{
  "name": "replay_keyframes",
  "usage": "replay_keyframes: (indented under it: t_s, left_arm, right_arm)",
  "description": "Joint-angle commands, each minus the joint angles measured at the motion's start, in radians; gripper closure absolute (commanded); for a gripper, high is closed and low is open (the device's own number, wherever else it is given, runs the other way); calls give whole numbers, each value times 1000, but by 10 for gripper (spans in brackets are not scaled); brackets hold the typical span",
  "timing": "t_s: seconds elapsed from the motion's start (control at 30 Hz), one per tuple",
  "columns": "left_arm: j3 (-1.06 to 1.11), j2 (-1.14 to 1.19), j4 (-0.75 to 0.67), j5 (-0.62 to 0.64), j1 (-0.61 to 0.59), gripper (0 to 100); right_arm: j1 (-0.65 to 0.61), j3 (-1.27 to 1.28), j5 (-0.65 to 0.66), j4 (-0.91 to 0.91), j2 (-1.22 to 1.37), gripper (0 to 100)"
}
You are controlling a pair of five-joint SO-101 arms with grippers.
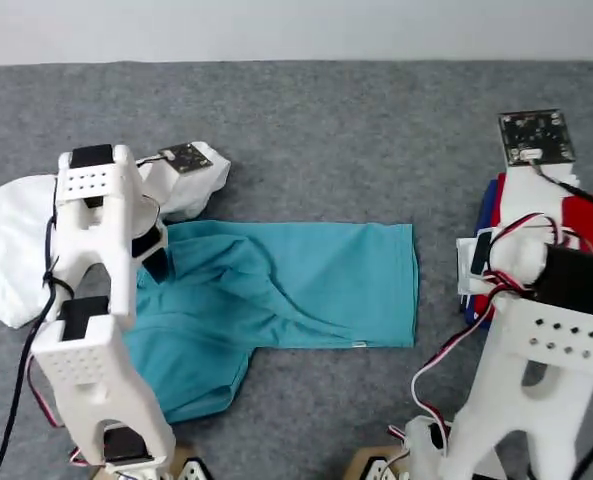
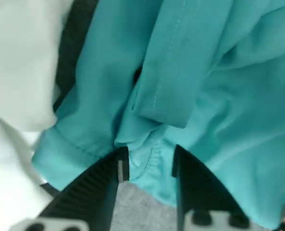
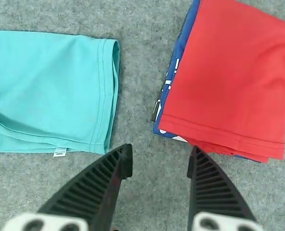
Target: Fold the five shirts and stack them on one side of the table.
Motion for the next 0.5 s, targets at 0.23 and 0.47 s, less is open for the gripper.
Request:
replay_keyframes:
  t_s: [0.23,0.47]
  left_arm:
    - [-28,-5,-55,-5,-17,904]
    - [-16,-5,83,-68,-21,995]
  right_arm:
    - [16,-5,-8,39,-27,801]
    - [16,-5,-8,39,-27,801]
